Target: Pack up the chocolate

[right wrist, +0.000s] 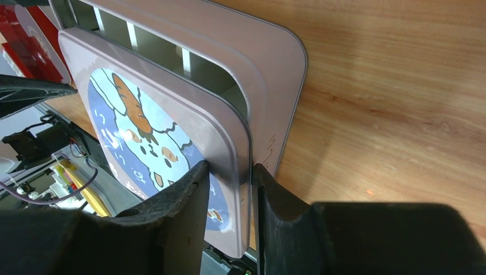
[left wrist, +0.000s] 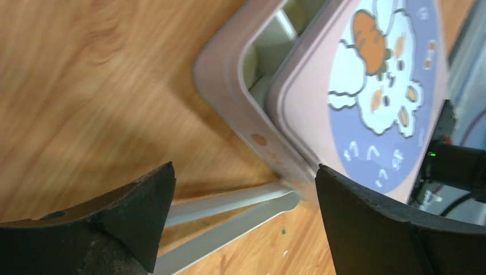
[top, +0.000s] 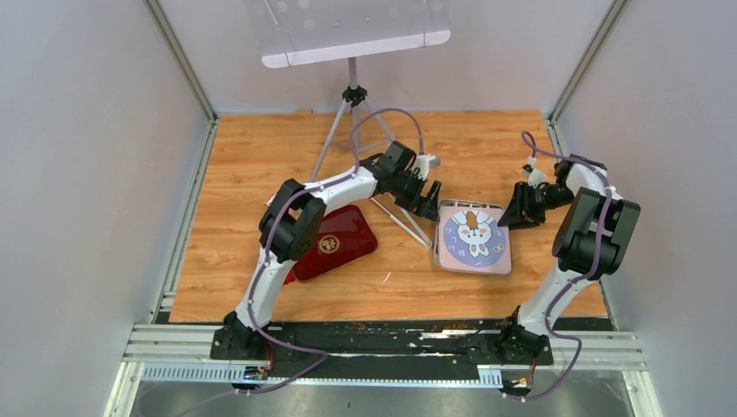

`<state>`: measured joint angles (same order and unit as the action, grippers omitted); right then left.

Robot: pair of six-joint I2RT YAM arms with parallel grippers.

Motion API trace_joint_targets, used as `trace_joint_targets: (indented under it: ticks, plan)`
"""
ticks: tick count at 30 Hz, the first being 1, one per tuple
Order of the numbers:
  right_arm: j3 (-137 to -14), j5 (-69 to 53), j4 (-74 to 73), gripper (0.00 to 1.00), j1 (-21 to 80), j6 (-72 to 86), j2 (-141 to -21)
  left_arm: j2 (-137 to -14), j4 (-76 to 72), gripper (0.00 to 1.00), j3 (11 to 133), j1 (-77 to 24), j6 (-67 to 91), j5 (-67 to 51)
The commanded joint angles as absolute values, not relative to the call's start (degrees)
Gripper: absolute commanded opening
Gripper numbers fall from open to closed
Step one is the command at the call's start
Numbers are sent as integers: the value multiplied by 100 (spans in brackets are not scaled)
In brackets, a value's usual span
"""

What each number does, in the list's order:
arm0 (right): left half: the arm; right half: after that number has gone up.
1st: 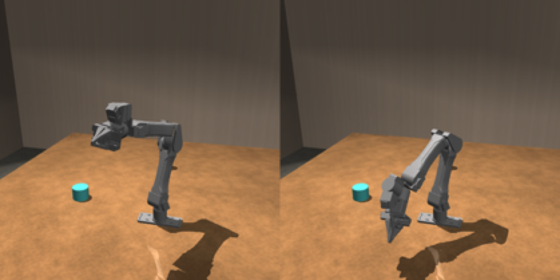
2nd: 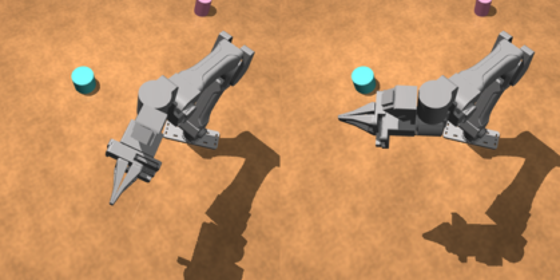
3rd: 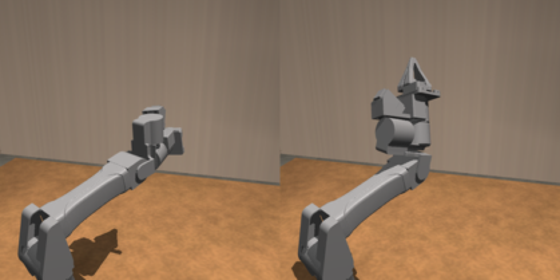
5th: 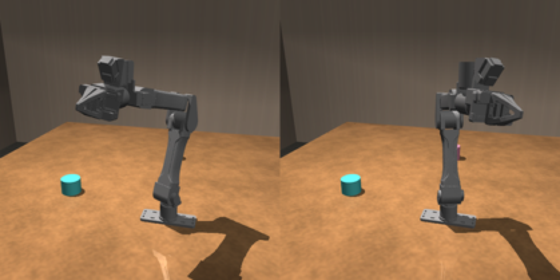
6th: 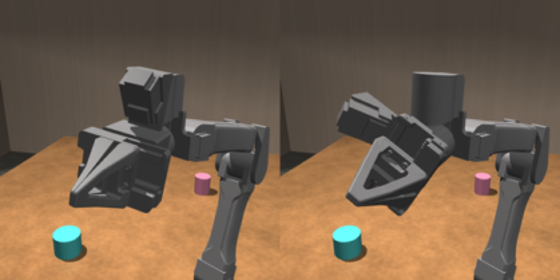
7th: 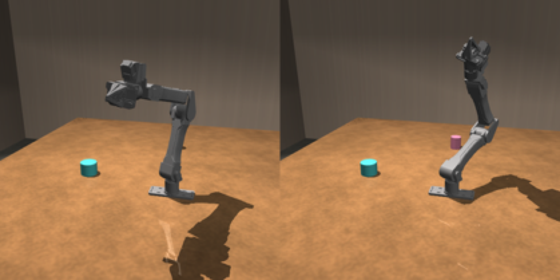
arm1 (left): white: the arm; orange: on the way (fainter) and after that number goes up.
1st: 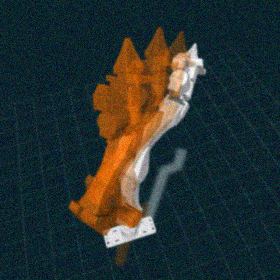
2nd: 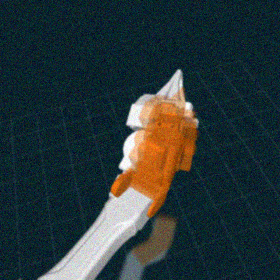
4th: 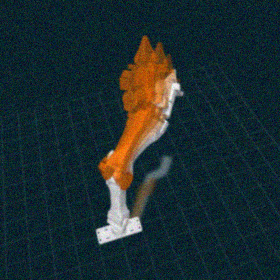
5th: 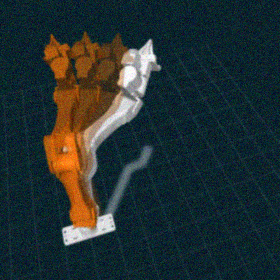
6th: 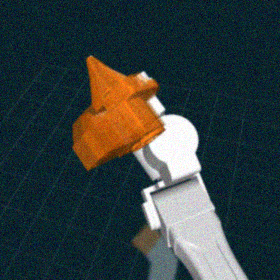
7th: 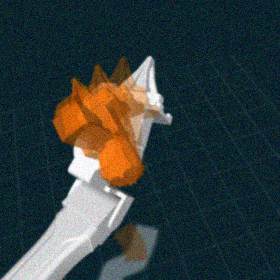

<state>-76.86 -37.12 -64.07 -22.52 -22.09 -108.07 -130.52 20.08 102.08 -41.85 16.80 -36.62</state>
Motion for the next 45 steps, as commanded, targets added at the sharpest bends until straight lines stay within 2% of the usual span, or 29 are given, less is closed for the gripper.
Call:
trace_joint_targets:
  ticks: [1,5,8,12,14,16,18,21,24,27,32,36,45]
  plan:
    - [-7835,-3407,-5873,31,-2071,-2002,-11039,-12487,2682,100,10322,-4032,1179,-2641]
    - [-7957,-3249,-5771,32,-2025,-1833,-11096,-12141,2333,100,9980,-4081,1571,-2315]
    - [-8097,-3208,-5815,42,-2015,-1775,-11095,-12044,2857,100,10205,-4417,1489,-852]
    - [-8322,-3184,-6180,53,-2091,-2061,-10840,-11957,3087,100,10257,-4454,2265,-302]
    - [-8239,-3233,-6264,56,-2211,-2121,-10617,-11863,2834,98,10057,-4379,2426,-956]
    - [-8068,-3229,-6317,58,-2283,-2183,-10417,-11756,2196,83,9793,-4333,2141,-2088]
    - [-7823,-3219,-6336,58,-2293,-2266,-10272,-11757,1909,79,9737,-4333,2013,-2826]
    - [-7494,-3257,-6305,57,-2288,-2344,-10224,-11833,1422,77,9571,-4325,2238,-3347]
    - [-7390,-3464,-6391,49,-2283,-2455,-10331,-12030,1139,71,9513,-4347,2335,-3709]
    - [-7357,-3603,-6427,45,-2277,-2538,-10417,-12238,1365,64,9517,-4400,2274,-3608]
    - [-7499,-3824,-6801,39,-2195,-2743,-10775,-12381,1358,57,9374,-4434,2195,-3646]
    - [-7499,-4064,-6895,34,-2148,-2733,-10868,-12587,1469,45,9669,-4511,1878,-3819]
    - [-7495,-4156,-6892,30,-2033,-2600,-10701,-12744,1977,42,9959,-4518,1655,-3212]
